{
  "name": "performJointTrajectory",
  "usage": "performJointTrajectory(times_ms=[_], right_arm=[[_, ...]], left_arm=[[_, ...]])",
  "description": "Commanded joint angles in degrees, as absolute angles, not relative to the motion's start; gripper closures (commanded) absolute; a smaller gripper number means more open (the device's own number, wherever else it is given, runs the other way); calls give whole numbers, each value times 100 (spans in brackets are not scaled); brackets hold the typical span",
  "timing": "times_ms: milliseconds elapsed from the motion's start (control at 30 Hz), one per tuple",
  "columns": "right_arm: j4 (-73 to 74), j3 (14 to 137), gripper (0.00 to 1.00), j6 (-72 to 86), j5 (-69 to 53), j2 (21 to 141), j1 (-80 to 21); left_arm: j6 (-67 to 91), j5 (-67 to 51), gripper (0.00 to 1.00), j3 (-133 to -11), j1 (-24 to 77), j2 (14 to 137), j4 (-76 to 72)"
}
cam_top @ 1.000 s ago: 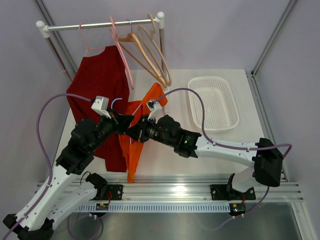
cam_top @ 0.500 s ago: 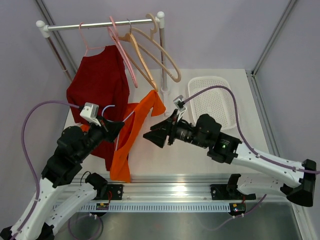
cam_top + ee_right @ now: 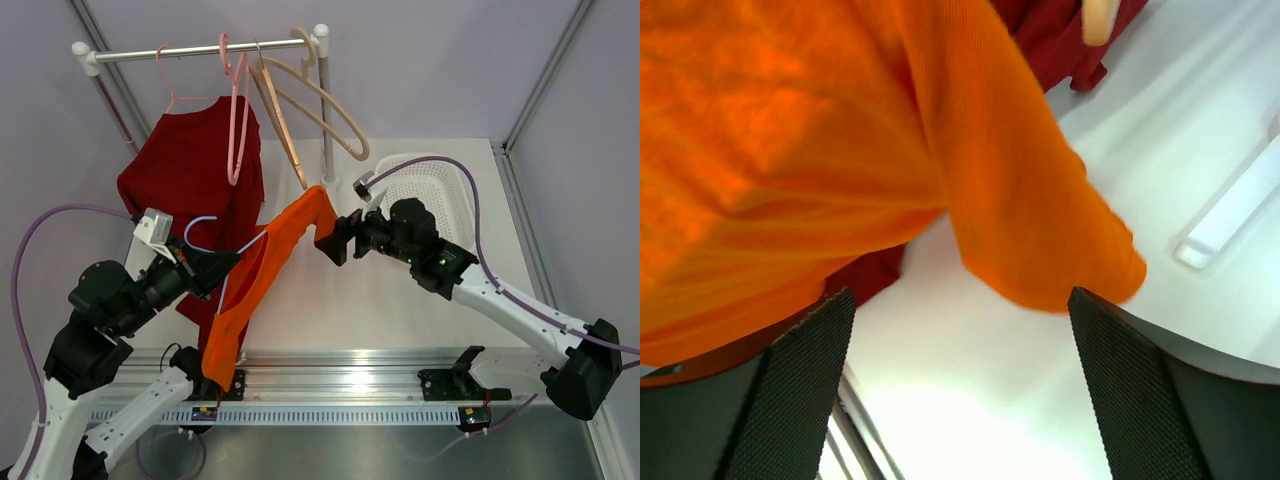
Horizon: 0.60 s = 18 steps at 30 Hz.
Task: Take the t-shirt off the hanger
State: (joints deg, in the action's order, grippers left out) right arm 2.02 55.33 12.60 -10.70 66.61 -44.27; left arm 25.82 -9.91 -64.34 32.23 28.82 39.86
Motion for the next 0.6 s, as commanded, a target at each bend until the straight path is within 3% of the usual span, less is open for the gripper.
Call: performJointTrajectory(times_ms=[0,233,267,300,367,400,433,567], right_arm=[[-69,6029,8,458,-1213,6802,-4272],[-903,5924,25,755,-2802,7119,-3788],[-1036,5811,31,904,-2934,7119,-3788],[-1107,5766,45,957,-3049,7110,-3788],[-1344,5548,64,1054,-2963,6970,-3788],[-1423,5468,88,1089,-2640,6900,-3771],[-1528,5397,96,1142,-2445,6830,-3762],[-1784,4976,100,1555,-1961,6285,-3507]], left_arm=[[2733,-1529,100,-6802,3226,3006,3902],[2865,-1819,100,-6987,3226,3050,3911],[2857,-1819,100,-6996,3226,3067,3920],[2856,-1837,100,-7013,3226,3076,3920],[2830,-1863,100,-7092,3226,3120,3920],[2821,-1881,100,-7119,3226,3129,3911],[2813,-1890,100,-7137,3226,3146,3920],[2751,-1820,100,-7189,3226,3155,3929]])
